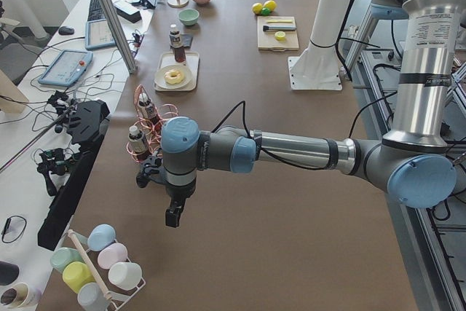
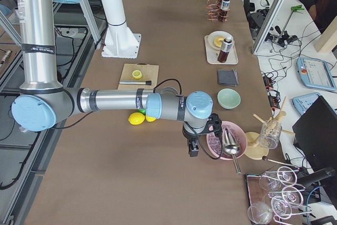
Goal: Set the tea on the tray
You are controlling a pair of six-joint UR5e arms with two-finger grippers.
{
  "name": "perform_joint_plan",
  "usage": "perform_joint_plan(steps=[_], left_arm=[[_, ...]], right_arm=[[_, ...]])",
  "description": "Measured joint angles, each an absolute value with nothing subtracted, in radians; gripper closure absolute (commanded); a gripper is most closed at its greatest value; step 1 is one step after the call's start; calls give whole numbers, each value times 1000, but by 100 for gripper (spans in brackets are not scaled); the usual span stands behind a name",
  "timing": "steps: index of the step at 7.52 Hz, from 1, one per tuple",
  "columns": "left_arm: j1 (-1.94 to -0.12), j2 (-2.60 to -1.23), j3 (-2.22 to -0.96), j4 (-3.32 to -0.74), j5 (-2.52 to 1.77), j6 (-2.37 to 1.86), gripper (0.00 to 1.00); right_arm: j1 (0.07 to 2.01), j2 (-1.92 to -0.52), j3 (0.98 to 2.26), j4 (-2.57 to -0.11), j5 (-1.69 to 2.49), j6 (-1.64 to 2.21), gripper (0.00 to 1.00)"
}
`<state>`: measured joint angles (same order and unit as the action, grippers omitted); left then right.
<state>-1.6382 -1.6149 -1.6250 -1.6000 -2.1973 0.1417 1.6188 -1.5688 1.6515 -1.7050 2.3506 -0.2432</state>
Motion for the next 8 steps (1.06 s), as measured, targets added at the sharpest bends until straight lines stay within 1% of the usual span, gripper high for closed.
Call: perform_joint_plan(steps=[3,8], left_arm=[[-1641,-1568,-1628,-1599,-2266,133,2],[-1636,-1576,-1634,-1595,-2347,35,2]], right_arm=[[1620,-1571,1652,-1707,2350,-238,0],[1631,-1574,1651,-1712,2350,-233,0]])
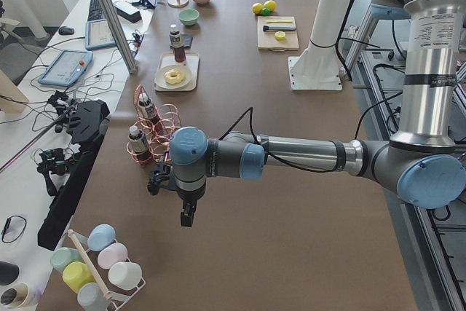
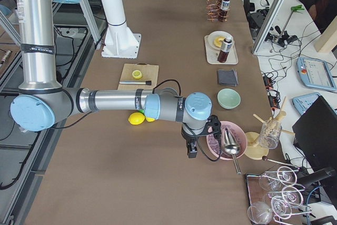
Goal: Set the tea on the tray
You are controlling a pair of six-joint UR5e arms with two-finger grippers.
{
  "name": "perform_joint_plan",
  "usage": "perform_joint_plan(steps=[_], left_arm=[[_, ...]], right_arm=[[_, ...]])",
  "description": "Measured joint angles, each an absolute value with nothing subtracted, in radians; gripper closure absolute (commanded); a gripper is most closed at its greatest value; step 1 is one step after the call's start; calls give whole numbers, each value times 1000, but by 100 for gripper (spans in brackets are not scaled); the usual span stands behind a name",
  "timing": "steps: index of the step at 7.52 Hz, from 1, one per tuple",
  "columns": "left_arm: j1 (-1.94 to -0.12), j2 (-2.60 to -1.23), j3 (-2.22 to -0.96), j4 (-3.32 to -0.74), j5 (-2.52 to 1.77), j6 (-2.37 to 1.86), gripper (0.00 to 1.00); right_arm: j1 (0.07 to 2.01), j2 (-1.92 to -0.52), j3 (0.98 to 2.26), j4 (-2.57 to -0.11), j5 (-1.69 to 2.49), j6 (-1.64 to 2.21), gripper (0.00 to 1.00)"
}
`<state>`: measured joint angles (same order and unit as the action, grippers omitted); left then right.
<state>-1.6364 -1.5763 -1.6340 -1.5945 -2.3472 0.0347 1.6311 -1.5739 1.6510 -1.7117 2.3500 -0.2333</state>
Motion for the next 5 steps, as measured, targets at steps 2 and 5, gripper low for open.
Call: perform_joint_plan(steps=[2,5], left_arm=[[-1634,-1578,-1631,-1595,-2371,27,2],[-1632,-1591,-1626,-1595,-2372,25,2]], right_arm=[[1632,-1575,1651,-1711,2348,-233,0],[1632,-1575,1649,-1710,2346,-232,0]])
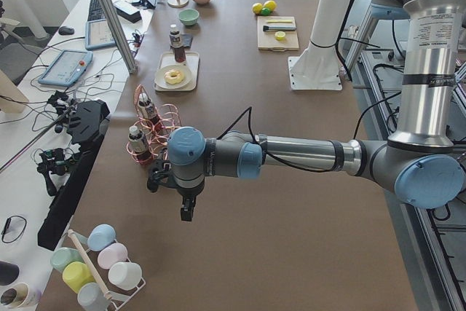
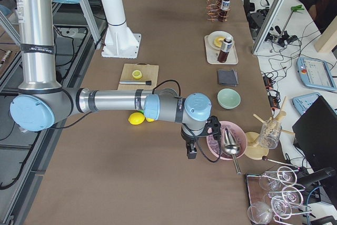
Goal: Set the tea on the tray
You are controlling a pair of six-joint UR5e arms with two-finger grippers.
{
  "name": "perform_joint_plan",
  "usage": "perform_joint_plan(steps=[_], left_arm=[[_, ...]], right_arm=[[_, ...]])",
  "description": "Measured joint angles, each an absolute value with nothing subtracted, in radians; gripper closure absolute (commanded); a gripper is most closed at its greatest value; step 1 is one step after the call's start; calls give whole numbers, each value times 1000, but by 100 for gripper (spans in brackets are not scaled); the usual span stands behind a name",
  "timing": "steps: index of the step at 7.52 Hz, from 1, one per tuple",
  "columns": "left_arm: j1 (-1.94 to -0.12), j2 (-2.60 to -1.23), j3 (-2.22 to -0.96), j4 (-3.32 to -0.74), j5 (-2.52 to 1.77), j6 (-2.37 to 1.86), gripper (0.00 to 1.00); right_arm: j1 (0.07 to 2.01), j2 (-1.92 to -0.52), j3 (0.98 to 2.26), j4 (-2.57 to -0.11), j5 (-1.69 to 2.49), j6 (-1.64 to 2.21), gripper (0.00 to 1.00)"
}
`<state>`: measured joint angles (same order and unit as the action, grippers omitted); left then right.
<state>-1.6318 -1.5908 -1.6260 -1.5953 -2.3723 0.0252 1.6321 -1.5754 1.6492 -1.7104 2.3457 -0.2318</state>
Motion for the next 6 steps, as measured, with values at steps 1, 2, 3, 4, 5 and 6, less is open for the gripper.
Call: perform_joint_plan(steps=[1,2,3,4,5,6], left_arm=[[-1631,-1597,-1624,-1595,-2371,25,2],[-1631,-1602,-1623,-1595,-2370,24,2],[-1631,-1605,-1621,-1594,-2370,23,2],[-1631,-1607,-1621,-1594,-2370,19,2],[-1631,-1608,-1621,-1594,-2370,17,2],[-1630,-1610,-1621,-1594,-2370,16,2]], right_arm=[[1632,-1575,1649,-1710,2346,-232,0],[1632,-1575,1649,-1710,2346,-231,0],[1632,-1575,1649,-1710,2347,-230,0],[1632,-1575,1649,-1710,2346,-230,0],[1632,-1575,1649,-1710,2346,-230,0],[1632,-1574,1649,-1710,2346,-229,0]])
